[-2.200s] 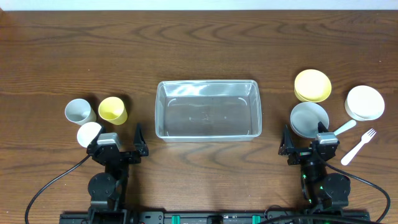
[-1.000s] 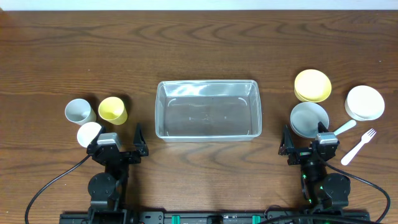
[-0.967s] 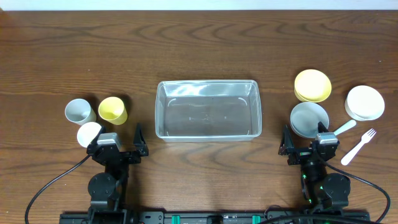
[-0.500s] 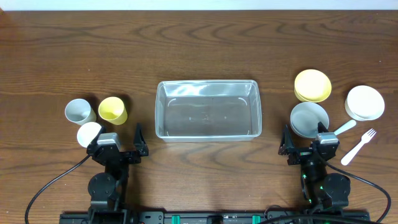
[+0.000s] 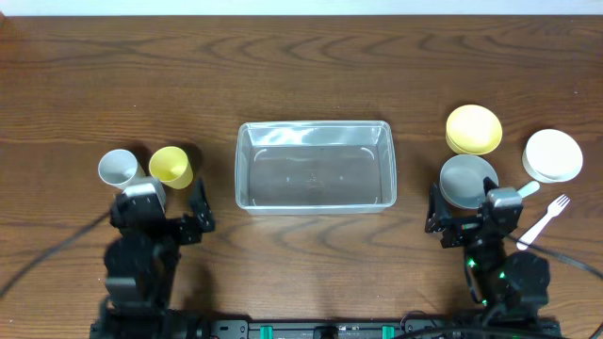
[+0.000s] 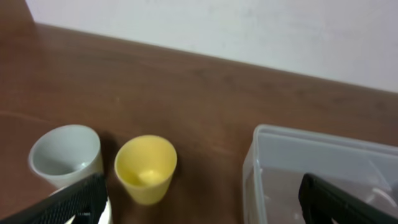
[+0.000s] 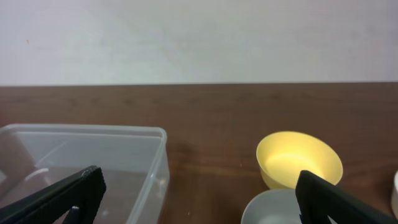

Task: Pack container
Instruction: 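Reach the left gripper to the yellow cup and grasp it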

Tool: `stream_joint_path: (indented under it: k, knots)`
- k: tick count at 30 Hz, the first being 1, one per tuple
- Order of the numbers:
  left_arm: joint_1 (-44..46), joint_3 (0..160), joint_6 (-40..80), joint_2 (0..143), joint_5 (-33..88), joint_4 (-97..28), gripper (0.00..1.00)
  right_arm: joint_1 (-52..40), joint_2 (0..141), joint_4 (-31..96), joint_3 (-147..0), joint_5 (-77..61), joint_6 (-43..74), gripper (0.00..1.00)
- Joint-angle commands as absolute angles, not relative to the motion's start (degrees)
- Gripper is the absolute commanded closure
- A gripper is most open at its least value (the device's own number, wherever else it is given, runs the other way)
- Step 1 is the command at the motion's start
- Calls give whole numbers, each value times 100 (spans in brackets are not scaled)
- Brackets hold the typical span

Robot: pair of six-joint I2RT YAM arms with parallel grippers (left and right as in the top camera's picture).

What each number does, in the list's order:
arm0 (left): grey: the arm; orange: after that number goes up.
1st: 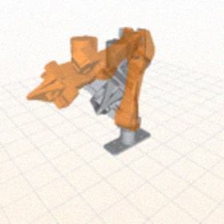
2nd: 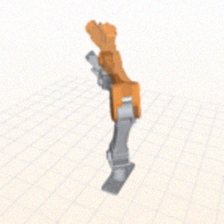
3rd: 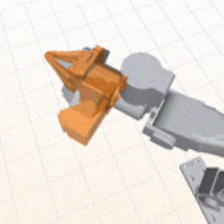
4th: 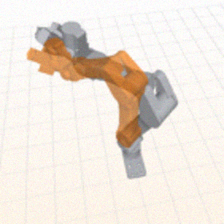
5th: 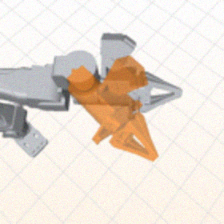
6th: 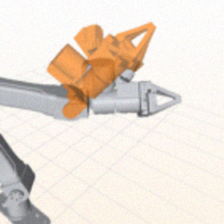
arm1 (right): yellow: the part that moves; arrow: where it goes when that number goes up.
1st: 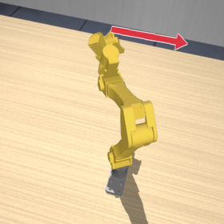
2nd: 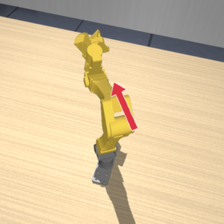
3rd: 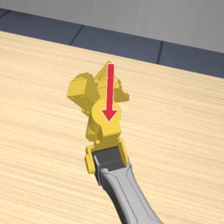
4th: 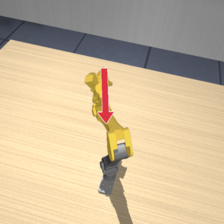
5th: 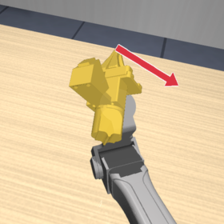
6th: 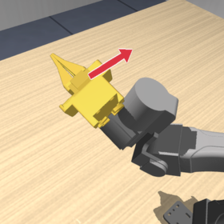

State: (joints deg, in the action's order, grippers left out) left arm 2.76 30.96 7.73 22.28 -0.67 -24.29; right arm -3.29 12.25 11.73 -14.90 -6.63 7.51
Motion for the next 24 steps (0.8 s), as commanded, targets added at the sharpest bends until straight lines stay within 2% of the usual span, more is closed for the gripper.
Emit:
stream_joint_path:
  k: [1,10,14,17,24]
  knots:
    - [252,4195,829,3216,-154,-3050,2,-375,1994,1575,-2255,-624,607,1]
    - [252,8178,760,6652,-154,-6678,2,-366,4571,3896,-4582,-292,401,1]
    - [252,9021,777,7557,-150,-7566,2,-270,5690,5190,-5531,-290,395,1]
    - [252,9054,760,7841,-150,-7544,2,-242,6274,5841,-6001,-399,399,1]
    - [-16,9054,760,8567,-154,-6788,2,-242,6836,5918,-6248,-517,375,1]
